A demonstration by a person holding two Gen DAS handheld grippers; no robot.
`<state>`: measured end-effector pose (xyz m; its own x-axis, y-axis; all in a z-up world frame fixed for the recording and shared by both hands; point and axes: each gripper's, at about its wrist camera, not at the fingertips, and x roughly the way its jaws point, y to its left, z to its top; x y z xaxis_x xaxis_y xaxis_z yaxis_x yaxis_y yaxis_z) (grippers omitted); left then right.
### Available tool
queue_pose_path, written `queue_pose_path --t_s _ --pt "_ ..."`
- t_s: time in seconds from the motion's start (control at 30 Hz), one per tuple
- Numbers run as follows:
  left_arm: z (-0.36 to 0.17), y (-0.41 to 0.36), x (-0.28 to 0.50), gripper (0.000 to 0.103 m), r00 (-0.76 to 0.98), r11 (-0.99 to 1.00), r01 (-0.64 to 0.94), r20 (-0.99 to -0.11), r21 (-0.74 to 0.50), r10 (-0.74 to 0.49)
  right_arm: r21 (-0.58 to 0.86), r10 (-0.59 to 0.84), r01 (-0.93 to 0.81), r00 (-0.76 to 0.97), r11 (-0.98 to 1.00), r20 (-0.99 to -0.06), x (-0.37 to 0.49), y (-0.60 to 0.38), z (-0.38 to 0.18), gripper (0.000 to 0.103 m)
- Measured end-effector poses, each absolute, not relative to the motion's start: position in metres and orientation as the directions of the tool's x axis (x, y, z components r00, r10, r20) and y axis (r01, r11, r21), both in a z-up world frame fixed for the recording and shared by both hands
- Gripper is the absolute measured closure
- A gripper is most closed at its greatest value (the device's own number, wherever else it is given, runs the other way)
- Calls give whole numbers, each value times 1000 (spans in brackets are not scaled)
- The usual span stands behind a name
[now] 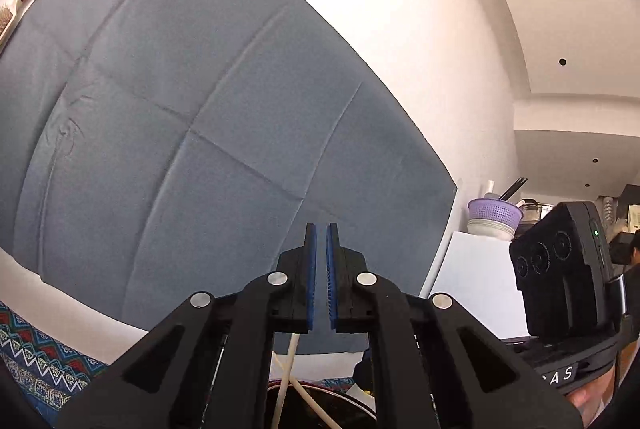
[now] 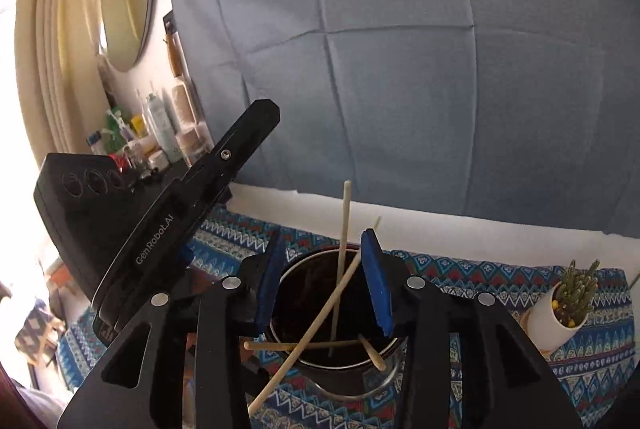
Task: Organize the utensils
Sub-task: 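Open the left tool to drop its stick into the holder while the right tool lowers its stick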
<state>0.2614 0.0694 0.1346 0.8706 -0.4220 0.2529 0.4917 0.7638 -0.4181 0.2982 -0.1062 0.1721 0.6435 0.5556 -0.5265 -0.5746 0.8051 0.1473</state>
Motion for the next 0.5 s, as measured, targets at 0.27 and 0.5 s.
queue_pose_path --t_s 0.27,0.5 --pt "145 84 257 98 887 786 461 249 -413 -390 -9 366 -545 576 838 -731 315 -81 161 74" --pt "158 96 268 69 923 831 382 111 -404 -370 -11 301 -549 474 835 -827 328 -72 146 93"
